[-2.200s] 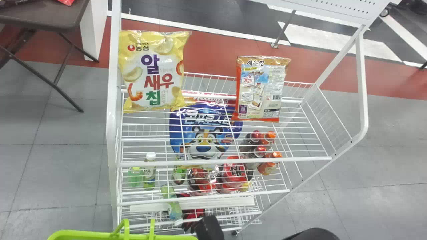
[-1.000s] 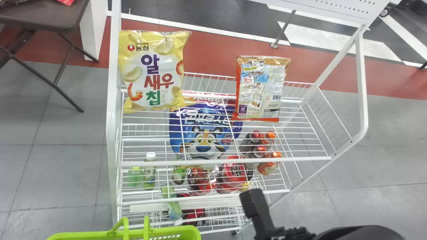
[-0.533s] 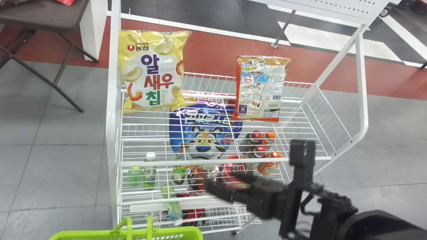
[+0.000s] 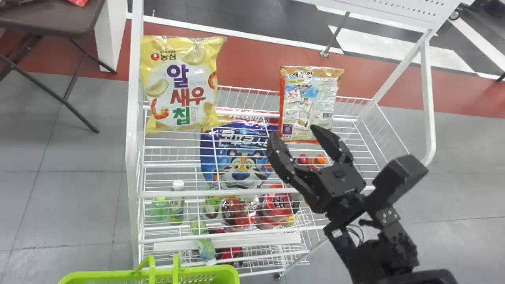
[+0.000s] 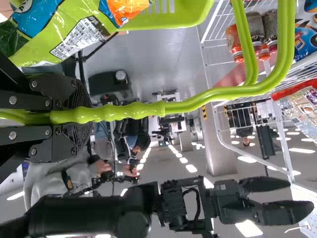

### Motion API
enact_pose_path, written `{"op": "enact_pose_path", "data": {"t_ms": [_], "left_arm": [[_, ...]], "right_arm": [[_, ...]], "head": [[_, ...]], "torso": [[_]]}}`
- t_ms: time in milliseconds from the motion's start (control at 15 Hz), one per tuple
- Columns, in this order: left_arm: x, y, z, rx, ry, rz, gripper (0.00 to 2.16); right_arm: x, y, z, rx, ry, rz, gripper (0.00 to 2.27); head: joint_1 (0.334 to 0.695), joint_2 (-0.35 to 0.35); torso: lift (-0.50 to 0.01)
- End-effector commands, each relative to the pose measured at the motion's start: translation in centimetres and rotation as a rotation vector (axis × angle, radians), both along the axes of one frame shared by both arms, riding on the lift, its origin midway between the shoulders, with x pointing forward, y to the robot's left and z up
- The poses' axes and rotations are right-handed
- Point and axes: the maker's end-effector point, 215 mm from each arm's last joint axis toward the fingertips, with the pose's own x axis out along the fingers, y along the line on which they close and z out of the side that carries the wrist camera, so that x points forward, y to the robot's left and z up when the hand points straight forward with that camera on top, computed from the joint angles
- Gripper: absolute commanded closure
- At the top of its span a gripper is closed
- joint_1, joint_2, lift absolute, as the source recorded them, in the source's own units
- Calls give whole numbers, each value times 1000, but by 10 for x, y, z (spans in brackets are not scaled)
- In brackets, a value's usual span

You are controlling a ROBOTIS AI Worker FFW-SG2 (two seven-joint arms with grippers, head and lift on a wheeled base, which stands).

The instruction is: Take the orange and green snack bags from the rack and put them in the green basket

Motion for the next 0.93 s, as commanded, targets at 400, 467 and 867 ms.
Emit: {"op": "enact_pose_path", "data": {"t_ms": [400, 467, 867], "left_arm": [[0, 6, 0, -17, -21, 35, 2148], [-1, 6, 2, -21, -25, 37, 2148], [-3, 10, 2, -23, -21, 53, 2148]], "right_arm": [[-34, 18, -32, 26, 58, -56, 80], [-37, 17, -34, 24, 64, -54, 80], [-46, 20, -35, 30, 64, -43, 87]], "head": [[695, -350], [695, -350], [695, -350]], "torso": [[0], [0], [0]]}}
